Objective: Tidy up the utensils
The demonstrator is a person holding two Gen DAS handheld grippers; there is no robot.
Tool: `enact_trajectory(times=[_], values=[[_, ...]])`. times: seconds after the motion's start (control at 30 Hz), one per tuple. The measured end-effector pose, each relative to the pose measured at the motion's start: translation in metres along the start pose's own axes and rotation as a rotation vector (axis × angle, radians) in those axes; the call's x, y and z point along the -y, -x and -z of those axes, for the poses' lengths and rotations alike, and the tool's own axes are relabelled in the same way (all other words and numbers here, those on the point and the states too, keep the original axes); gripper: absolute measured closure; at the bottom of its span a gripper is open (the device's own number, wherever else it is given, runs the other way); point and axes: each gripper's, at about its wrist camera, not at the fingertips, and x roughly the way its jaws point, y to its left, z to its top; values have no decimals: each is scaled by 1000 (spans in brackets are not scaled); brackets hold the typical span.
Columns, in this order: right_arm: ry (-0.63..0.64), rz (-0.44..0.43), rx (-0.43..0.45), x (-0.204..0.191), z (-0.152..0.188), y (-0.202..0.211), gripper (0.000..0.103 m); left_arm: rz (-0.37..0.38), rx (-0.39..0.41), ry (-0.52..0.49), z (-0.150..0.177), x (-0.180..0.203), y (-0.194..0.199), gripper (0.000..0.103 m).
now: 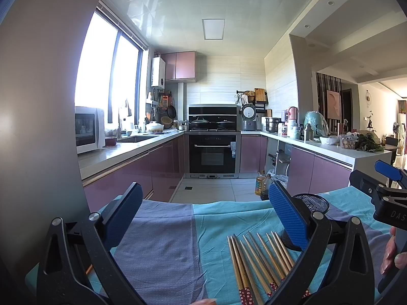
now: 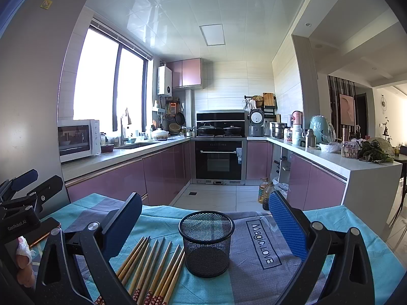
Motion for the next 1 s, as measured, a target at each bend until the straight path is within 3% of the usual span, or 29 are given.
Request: enact_trajectory(times=[1.0], values=[[-9, -8, -17, 0, 5, -4, 6, 4, -15, -7, 4, 2, -5, 5]])
